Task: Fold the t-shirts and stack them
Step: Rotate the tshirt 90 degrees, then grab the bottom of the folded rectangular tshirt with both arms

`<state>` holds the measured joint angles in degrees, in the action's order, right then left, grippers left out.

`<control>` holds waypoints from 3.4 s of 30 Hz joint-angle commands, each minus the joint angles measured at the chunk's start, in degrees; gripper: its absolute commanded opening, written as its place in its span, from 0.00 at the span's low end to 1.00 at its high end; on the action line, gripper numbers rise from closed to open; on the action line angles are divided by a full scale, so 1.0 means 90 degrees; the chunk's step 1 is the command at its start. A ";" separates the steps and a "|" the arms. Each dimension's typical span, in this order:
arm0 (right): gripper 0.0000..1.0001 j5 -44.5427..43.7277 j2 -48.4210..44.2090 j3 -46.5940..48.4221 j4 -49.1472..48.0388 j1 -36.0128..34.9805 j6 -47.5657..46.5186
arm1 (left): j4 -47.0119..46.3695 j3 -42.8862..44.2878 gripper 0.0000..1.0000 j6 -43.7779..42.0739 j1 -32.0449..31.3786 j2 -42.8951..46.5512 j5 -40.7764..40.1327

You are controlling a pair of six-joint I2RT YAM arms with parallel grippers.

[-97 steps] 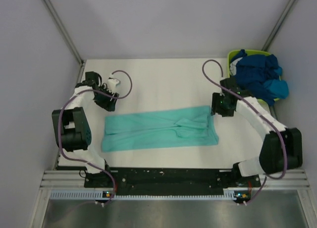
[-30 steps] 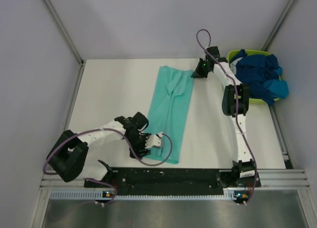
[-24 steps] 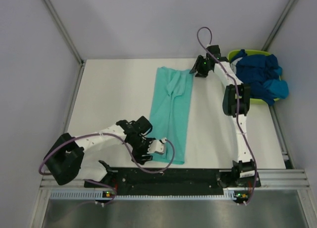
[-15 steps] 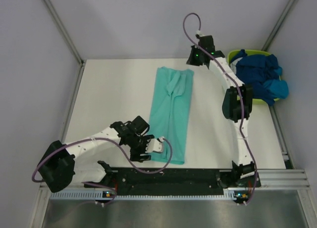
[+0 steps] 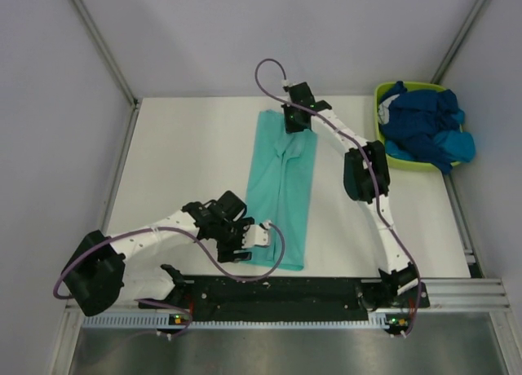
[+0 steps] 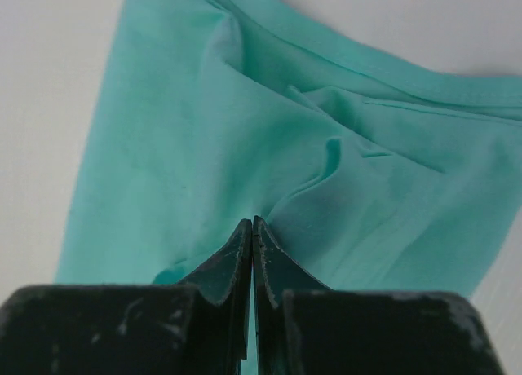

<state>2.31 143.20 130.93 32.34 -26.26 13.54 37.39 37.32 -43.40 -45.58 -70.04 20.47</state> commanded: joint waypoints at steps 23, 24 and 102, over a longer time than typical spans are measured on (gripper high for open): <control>0.00 -0.0276 -0.1995 -0.1609 0.0206 0.0389 -0.1094 | -0.0170 -0.0104 0.75 0.0037 -0.0004 0.0009 -0.0126; 0.00 -0.0082 -0.1975 -0.1531 0.0177 0.0321 -0.1114 | -0.0170 -0.0113 0.75 0.0046 -0.0004 0.0009 -0.0126; 0.00 0.1628 -0.9961 -1.0662 -0.0595 -0.4565 -0.5353 | 0.0976 0.0394 0.00 -0.0865 -0.0033 0.0879 0.1976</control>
<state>14.74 61.76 31.44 21.26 -69.63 -41.06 43.44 36.75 -57.10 -46.15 -63.57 36.40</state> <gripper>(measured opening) 0.011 0.010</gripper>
